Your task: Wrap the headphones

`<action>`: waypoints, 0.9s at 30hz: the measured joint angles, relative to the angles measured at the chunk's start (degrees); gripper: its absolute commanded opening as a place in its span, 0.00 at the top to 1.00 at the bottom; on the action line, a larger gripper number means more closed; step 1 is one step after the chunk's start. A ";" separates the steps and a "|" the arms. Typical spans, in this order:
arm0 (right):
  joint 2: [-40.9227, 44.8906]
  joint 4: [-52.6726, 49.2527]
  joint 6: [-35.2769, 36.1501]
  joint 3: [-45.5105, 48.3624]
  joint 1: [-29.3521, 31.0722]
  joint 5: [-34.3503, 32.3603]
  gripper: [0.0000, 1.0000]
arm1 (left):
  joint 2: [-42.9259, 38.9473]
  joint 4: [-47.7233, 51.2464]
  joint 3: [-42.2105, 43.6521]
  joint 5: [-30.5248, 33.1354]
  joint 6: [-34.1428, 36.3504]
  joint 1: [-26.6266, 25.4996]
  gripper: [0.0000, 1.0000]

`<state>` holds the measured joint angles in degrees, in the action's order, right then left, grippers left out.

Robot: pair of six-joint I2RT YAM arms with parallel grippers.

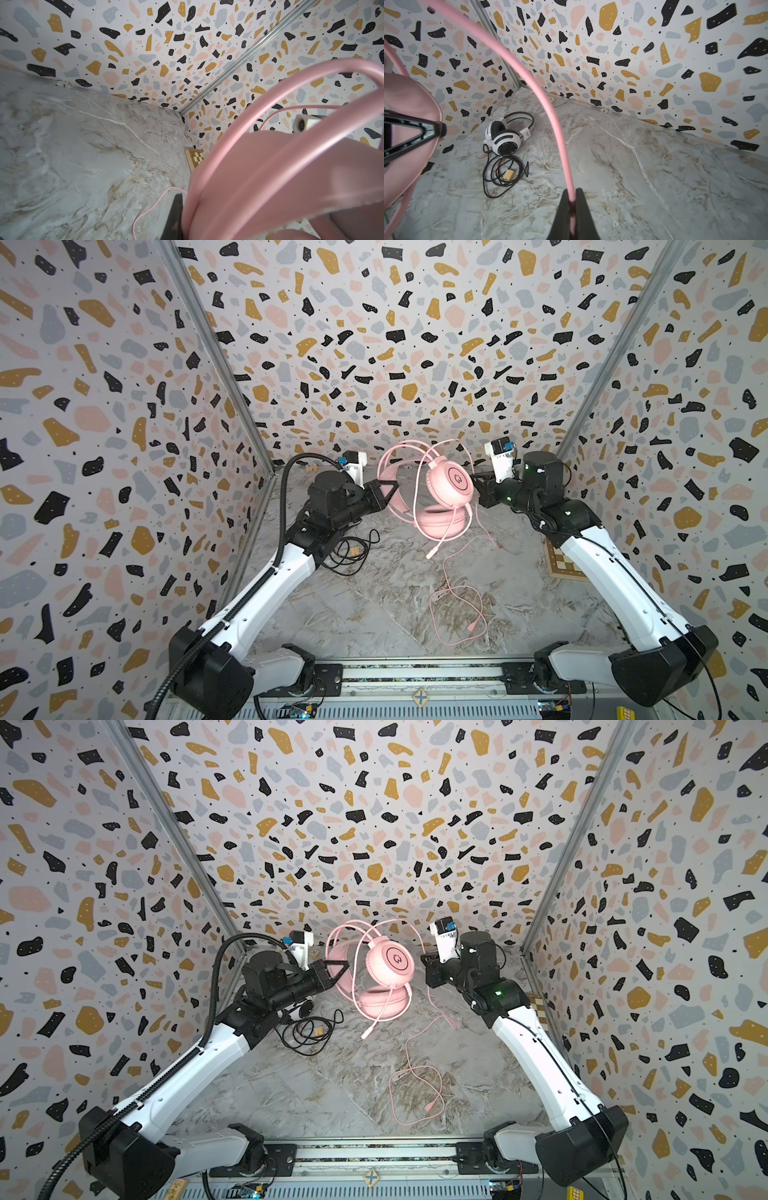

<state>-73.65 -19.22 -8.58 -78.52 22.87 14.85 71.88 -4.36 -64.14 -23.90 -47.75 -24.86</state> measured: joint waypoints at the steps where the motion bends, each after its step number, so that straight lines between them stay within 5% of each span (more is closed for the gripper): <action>1: 0.13 0.68 -0.42 0.68 0.00 0.46 1.00 | 0.50 -0.50 0.00 -0.17 -0.76 0.00 1.00; 16: 6.99 14.71 -10.23 11.93 0.11 6.78 0.99 | 2.51 -11.13 -0.28 5.49 -14.60 0.02 1.00; 27: 4.33 25.42 -17.46 14.86 3.56 8.46 0.99 | 4.04 -15.19 -0.28 8.92 -19.89 -0.02 1.00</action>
<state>-69.32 6.20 -26.04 -63.66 26.44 23.31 75.92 -19.55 -64.42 -14.98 -67.64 -24.88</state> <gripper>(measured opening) 0.065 0.064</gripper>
